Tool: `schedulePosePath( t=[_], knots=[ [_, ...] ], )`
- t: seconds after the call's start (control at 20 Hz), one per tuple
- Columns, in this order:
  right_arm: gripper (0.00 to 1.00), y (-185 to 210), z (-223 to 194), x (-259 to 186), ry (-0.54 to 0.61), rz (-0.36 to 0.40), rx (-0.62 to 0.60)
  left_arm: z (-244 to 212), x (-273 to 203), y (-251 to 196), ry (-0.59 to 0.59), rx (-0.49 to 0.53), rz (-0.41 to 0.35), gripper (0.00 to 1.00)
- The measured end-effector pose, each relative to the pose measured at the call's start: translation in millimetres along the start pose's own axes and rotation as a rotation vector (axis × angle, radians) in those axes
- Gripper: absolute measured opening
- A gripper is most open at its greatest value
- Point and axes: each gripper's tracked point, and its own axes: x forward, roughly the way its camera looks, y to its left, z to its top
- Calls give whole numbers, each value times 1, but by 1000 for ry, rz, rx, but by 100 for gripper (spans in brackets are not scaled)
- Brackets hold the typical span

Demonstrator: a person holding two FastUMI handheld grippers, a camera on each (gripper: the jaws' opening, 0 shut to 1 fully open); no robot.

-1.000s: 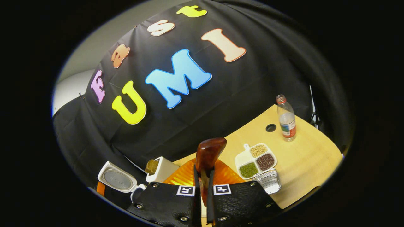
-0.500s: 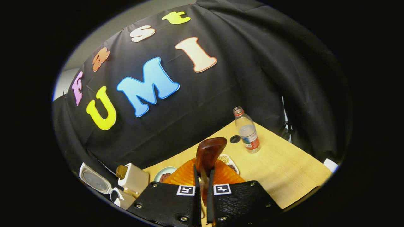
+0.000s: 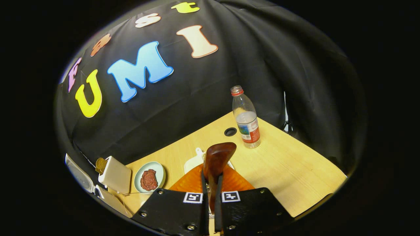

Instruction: Close the left gripper, press the button to open the rice cooker; take a wooden spoon from the chopstick holder with the right hand, scoop a spoonful of rice and pour it into the rice cooker, then put the wooden spoon back into the chopstick holder.

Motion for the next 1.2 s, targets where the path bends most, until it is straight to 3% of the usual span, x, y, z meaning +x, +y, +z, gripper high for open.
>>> schedulePosePath(
  t=[0.2,0.3,0.35,0.45,0.6,0.8,1.2],
  knots=[
    [9,5,-10,2,13,32,-41,2,-5,7,-2,-2,13,99],
    [19,2,-6,-1,4,41,-63,2,-5,6,-4,-13,9,99],
    [34,0,-3,-6,-1,36,-87,2,-4,4,-9,-21,5,99],
    [100,-8,11,-25,-32,11,-148,4,-2,0,-19,-32,-6,99],
    [96,-11,33,-48,-84,4,-207,11,5,-6,-38,-39,-23,98],
    [96,15,55,-93,-139,60,-252,37,11,1,-81,-62,-23,94],
    [96,94,63,-154,-192,233,-290,63,45,98,-58,-101,155,99]
  ],
)
